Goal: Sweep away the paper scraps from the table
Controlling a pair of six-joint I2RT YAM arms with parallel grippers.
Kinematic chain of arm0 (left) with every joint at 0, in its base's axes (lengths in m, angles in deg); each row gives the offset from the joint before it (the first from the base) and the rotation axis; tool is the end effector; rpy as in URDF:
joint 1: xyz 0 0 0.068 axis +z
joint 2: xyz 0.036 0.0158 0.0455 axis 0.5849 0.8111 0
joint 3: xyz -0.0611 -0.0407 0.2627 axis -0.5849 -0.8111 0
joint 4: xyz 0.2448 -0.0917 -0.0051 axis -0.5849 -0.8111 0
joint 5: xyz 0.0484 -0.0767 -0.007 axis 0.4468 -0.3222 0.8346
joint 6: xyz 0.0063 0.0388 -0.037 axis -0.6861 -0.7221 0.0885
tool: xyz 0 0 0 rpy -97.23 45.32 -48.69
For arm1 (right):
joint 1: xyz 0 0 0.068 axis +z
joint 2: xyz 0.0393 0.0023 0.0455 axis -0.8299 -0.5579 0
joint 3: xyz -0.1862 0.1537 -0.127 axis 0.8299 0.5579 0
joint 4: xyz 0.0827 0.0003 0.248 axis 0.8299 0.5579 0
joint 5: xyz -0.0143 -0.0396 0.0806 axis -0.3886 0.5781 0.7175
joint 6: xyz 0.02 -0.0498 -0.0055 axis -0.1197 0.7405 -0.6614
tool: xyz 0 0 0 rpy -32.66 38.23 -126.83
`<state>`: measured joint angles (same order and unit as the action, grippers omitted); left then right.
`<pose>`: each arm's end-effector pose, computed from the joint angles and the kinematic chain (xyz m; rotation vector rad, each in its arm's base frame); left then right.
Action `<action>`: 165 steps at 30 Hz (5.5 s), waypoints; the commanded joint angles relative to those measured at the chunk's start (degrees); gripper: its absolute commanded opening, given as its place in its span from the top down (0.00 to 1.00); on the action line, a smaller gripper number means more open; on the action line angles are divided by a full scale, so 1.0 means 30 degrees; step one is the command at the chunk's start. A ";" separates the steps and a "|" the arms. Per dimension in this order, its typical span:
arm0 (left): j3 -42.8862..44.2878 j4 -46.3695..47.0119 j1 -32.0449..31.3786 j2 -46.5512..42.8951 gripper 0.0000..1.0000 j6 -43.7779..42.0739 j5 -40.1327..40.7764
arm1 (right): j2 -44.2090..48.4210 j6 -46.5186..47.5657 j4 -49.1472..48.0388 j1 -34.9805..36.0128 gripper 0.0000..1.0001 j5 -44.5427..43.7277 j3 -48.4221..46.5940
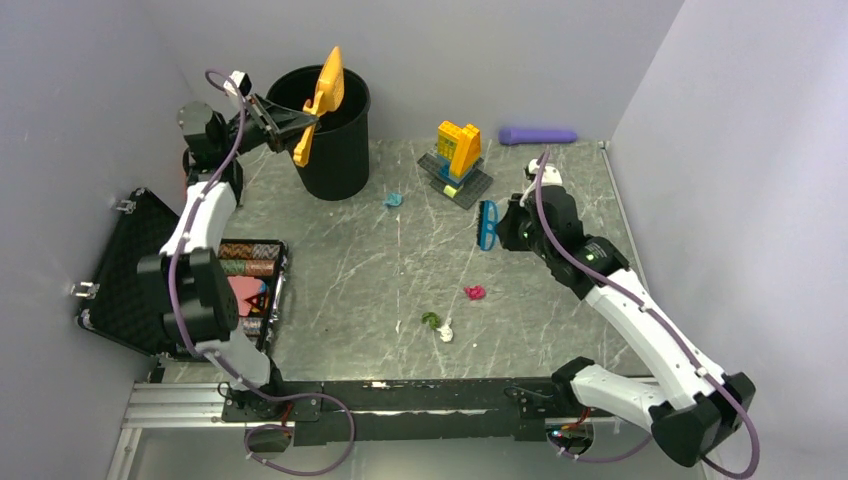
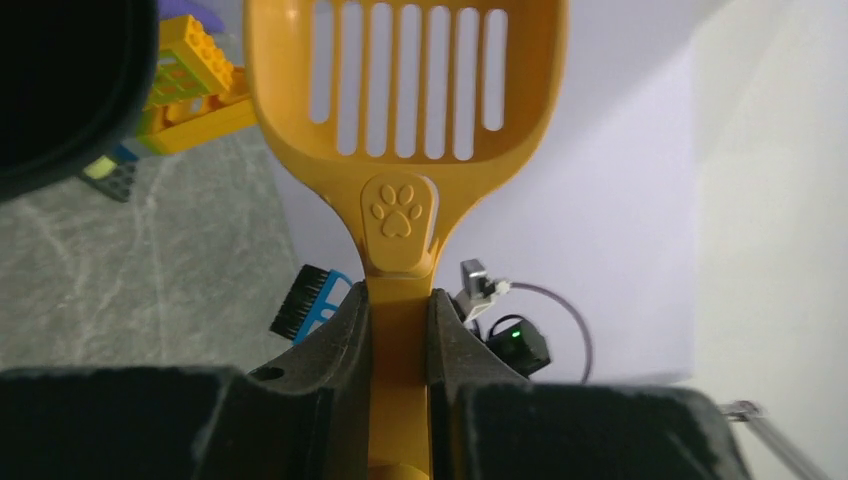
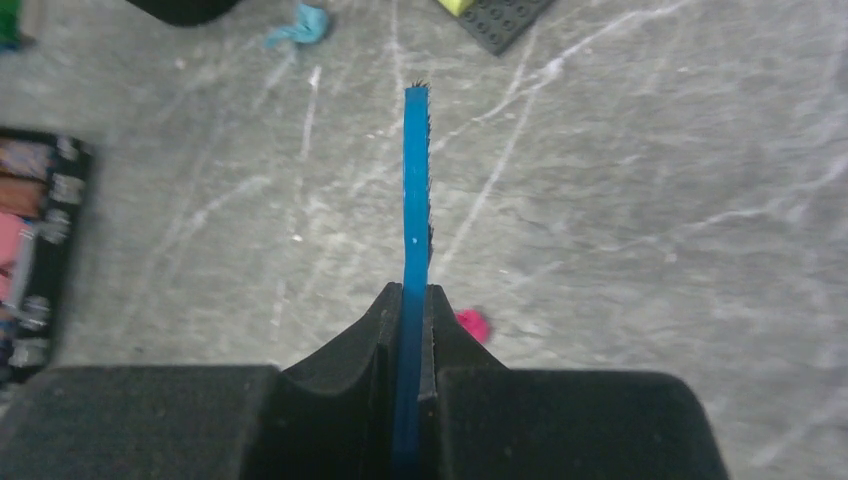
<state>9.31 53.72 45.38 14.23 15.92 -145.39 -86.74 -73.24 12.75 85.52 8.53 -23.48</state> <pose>0.3964 0.0343 0.3714 -0.3651 1.7441 -1.8476 0.1901 0.1003 0.3503 -0.0394 2.1375 0.3497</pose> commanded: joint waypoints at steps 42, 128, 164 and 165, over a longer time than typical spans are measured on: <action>-0.9723 -2.2647 -0.1686 -1.8390 1.00 -2.5890 1.3819 | -1.6652 -2.4066 -0.8321 -0.0275 1.00 0.0520 -0.0997; -0.8240 -2.5570 -1.3577 -1.2576 1.00 -2.6974 1.7604 | -0.7876 -0.1747 0.9352 0.5076 1.00 -0.8533 -0.3190; -0.4689 -2.9323 -2.1997 -0.4780 1.00 -2.5384 2.2441 | -0.8885 0.3784 0.4347 0.0746 1.00 -0.4220 -0.5809; -0.4584 -2.9257 -2.2043 -0.4693 1.00 -2.5493 2.2278 | -0.9229 0.4107 0.4247 0.0756 1.00 -0.4782 -0.5946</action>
<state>-5.29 -35.21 -19.86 1.25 -58.75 -74.97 -112.84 -65.75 27.37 87.49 5.23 -37.86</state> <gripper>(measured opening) 0.211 0.109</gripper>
